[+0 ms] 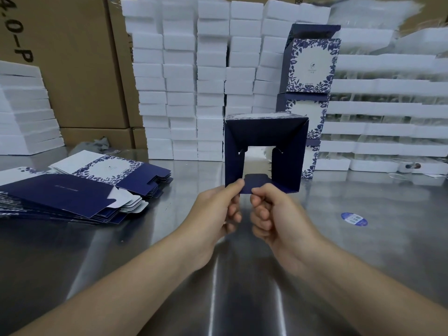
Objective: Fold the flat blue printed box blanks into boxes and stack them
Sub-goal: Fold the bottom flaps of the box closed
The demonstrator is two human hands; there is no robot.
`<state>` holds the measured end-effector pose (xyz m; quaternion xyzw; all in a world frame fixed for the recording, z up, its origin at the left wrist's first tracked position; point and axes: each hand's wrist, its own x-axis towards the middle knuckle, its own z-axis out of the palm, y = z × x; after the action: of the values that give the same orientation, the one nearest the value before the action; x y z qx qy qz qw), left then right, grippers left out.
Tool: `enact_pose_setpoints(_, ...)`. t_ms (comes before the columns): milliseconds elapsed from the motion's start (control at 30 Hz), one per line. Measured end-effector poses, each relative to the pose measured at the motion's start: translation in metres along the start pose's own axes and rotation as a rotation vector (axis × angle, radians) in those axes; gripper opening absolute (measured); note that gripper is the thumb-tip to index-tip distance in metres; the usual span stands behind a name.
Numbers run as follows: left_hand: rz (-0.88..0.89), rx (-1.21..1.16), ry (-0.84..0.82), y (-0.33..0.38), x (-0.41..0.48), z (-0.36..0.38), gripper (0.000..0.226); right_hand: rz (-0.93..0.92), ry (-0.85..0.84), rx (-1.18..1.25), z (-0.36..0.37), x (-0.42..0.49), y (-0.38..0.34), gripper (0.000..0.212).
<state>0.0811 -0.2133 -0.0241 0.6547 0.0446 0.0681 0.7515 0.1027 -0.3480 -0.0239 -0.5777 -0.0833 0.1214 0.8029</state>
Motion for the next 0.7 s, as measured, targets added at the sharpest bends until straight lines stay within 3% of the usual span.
enact_pose_setpoints(167,-0.044,-0.053,-0.085,0.0000,-0.0040,0.0046,0.045,-0.025,0.026,-0.035,-0.0035,0.0027,-0.0017,0.037)
enact_pose_setpoints(333,-0.028,-0.156,-0.049,-0.0009,-0.0029,0.0052,0.049,0.013,-0.044,-0.138,-0.0041,0.0011,0.0000,0.032)
enact_pose_setpoints(700,-0.021,-0.152,0.001,0.0010,-0.0016,0.0006,0.048,-0.039,0.020,-0.003,-0.0036,0.0022,-0.0025,0.033)
